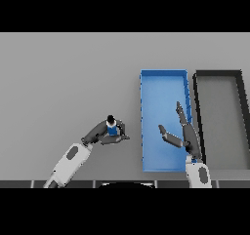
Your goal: Pick up the blue pipe and place it into the blue bin.
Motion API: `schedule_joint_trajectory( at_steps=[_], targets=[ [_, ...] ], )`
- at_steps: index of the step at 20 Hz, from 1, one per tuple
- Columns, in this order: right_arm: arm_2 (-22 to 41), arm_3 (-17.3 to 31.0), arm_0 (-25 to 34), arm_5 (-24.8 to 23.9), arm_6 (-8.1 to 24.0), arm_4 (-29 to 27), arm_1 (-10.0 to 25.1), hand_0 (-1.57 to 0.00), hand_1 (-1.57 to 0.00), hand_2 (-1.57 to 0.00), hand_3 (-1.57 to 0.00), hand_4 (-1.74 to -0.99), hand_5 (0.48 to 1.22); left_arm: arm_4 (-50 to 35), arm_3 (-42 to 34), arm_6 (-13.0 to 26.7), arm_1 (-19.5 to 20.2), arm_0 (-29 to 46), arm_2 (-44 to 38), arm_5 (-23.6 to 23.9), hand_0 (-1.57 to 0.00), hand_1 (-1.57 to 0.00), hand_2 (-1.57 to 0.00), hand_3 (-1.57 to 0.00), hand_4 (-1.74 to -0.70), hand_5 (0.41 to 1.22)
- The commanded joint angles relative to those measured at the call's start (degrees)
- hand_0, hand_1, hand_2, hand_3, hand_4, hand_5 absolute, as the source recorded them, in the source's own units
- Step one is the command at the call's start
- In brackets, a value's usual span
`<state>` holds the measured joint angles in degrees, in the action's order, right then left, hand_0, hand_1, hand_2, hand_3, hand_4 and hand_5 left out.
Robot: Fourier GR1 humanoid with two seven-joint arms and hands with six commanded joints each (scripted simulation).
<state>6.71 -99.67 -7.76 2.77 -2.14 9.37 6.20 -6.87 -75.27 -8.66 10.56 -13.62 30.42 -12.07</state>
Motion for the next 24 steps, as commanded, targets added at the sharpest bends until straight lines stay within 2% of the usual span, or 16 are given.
schedule_joint_trajectory(
  at_steps=[1,2,3,4,5,9,12,15,17,19,22,24],
  targets=[
    [0.28,-0.34,0.29,-0.24,0.63,0.25,-0.31,0.00,0.00,0.00,0.00,-1.196,0.604,0.11,-0.22,0.56,-0.11,-0.15,0.66,-0.35,-1.02,-1.11,-1.14,-1.10,-1.57,1.034],
    [0.05,-0.08,0.96,-0.53,1.34,0.35,-0.27,0.00,0.00,0.00,0.00,-1.198,0.604,0.33,-0.07,-2.26,0.12,0.50,1.38,-0.23,-1.13,-1.20,-1.23,-1.17,-1.60,1.072],
    [-0.05,0.15,0.34,-0.13,0.39,0.23,0.15,0.00,0.00,0.00,0.00,-1.195,0.603,0.87,-0.04,-3.00,0.01,0.40,1.83,0.63,-1.22,-1.28,-1.30,-1.22,-1.63,1.101],
    [0.13,0.02,0.28,0.00,0.15,0.38,0.24,0.00,0.00,0.00,0.00,-1.191,0.602,1.47,0.84,-5.42,-0.60,0.42,2.12,1.79,-1.29,-1.34,-1.35,-1.27,-1.65,1.125],
    [0.18,0.57,0.40,-0.08,-0.03,0.25,-0.20,0.00,0.00,0.00,0.00,-1.190,0.600,1.35,0.33,-5.51,-0.30,0.72,2.26,2.09,-1.35,-1.38,-1.40,-1.32,-1.67,1.144],
    [0.25,0.64,1.04,-0.30,-0.17,1.00,0.17,0.00,0.00,0.00,0.00,-1.187,0.603,0.47,-4.37,-3.92,-1.16,0.92,2.09,4.12,-1.48,-1.49,-1.50,-1.42,-1.71,1.190],
    [0.38,1.10,1.29,-0.45,0.23,1.31,-0.04,0.00,0.00,0.00,0.00,-1.180,0.604,-0.51,-8.10,-2.65,-1.56,-0.19,2.07,4.34,-1.52,-1.53,-1.53,-1.45,-1.73,1.205],
    [-0.75,0.98,0.85,-0.25,-0.85,0.30,0.71,0.00,0.00,0.00,0.00,-1.157,0.600,-1.26,-12.62,0.44,-1.70,-1.07,2.87,4.28,-1.55,-1.55,-1.55,-1.48,-1.73,1.213],
    [-0.34,0.25,0.26,-0.28,-1.14,0.91,0.91,0.00,0.00,0.00,0.00,-1.144,0.601,-1.36,-14.09,3.19,-1.28,-1.55,3.21,4.21,-1.56,-1.56,-1.56,-1.49,-1.74,1.216],
    [0.10,0.36,-0.20,-0.43,-2.26,1.46,0.63,0.00,0.00,0.00,0.00,-1.136,0.604,-1.45,-14.69,4.61,-1.07,-2.07,3.39,3.94,-1.56,-1.56,-1.56,-1.49,-1.74,1.218],
    [0.07,0.13,-0.21,-1.36,-2.00,1.98,0.16,0.00,0.00,0.00,0.00,-1.127,0.605,-0.30,-14.83,6.11,-1.74,-2.38,4.27,4.49,-1.57,-1.57,-1.57,-1.50,-1.74,1.219],
    [0.06,-0.21,-1.33,-1.91,-1.93,2.15,-0.22,0.00,0.00,0.00,0.00,-1.161,0.605,0.14,-14.58,6.15,-1.19,-2.28,4.06,4.41,-1.57,-1.57,-1.57,-1.50,-1.74,1.219]
  ],
)
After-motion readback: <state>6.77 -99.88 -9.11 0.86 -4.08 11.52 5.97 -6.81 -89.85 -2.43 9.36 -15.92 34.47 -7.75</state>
